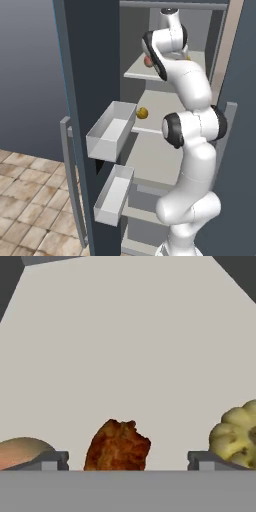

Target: Take the chicken drumstick and squash from the second highest rack and move them to the highest rack where the peach and squash are located, to maximize freezer space. Close the freezer door after rearranging.

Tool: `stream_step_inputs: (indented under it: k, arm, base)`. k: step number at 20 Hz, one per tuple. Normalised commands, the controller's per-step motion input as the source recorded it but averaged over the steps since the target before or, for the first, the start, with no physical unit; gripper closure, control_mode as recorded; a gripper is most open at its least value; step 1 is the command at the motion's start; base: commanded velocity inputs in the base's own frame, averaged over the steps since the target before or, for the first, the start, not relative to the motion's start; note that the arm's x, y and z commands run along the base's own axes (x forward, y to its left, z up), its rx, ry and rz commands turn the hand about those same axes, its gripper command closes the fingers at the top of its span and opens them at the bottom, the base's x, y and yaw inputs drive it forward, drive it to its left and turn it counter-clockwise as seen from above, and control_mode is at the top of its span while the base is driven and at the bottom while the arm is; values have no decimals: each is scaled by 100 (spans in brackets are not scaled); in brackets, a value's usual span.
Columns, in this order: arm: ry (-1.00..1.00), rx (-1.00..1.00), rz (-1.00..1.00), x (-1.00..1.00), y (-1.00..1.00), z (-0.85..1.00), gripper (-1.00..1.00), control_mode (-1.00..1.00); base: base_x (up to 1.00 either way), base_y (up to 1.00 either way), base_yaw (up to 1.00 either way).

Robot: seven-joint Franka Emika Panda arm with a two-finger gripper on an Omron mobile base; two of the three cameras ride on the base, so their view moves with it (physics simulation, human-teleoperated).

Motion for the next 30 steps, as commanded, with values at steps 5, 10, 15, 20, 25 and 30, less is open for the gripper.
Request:
stream_step_inputs:
  k: [5, 10, 15, 20, 25, 30]
  arm:
    - [-19, 0, 0, -58, 31, 0, -100, -100]
    - [-21, 0, 0, -71, 31, 0, -100, -100]
    - [-29, 0, 5, -77, 23, 0, -100, -100]
    - [-18, -2, 12, -78, 20, -3, -100, -100]
    - [-4, -4, 18, -65, 13, -18, -100, -100]
    - [1, -3, 19, -51, 11, -27, -100, -100]
  base:
    - [0, 0, 0]
    - [0, 0, 0]
    - [0, 0, 0]
    - [0, 0, 0]
    - [0, 0, 0]
    - [0, 0, 0]
